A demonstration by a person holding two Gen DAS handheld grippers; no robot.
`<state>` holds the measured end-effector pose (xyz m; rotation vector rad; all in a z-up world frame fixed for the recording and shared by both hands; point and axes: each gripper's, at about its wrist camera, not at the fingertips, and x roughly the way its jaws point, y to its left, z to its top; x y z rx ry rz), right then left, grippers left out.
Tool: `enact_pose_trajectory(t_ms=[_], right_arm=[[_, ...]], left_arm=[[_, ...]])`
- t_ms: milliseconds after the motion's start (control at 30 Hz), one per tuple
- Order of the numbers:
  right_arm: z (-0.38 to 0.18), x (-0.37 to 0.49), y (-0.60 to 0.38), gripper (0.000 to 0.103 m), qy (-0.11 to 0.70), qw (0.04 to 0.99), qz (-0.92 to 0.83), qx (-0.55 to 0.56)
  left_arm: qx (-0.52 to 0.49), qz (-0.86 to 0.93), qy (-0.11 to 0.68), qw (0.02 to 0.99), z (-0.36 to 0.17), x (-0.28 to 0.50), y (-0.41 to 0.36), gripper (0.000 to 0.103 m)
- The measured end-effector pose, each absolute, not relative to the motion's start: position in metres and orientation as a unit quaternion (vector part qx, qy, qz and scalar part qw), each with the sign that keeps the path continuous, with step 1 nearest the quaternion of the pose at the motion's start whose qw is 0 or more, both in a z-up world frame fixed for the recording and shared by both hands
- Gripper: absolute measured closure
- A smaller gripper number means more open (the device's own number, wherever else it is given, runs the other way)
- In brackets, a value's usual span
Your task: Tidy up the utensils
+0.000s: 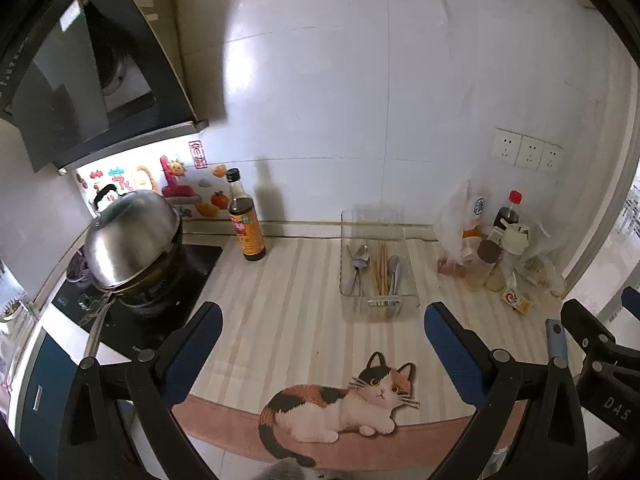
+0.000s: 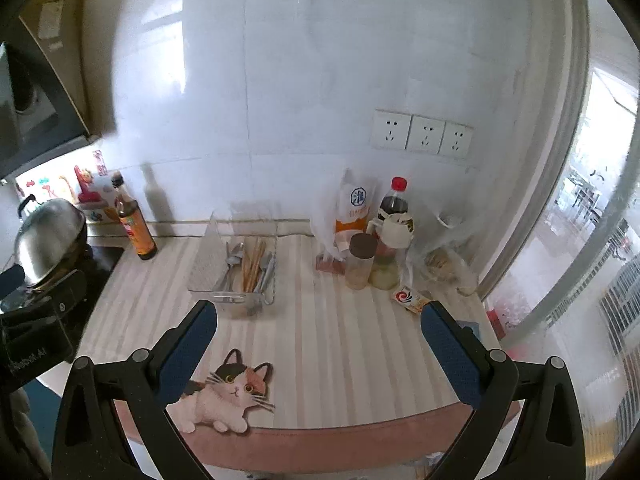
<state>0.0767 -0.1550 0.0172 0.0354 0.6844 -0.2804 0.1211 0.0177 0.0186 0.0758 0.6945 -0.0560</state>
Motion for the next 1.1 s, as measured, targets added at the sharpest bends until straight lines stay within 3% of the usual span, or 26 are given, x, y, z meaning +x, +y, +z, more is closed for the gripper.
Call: enact_pose_trajectory(t_ms=[1100], right_arm=[[0.032,0.05,-0.141,0.0,0.322,0.937,-0.132,0.017]], left_arm=[[0.035,-0.018,0.341,0.939,0.022,0.104,0.027,0.0]])
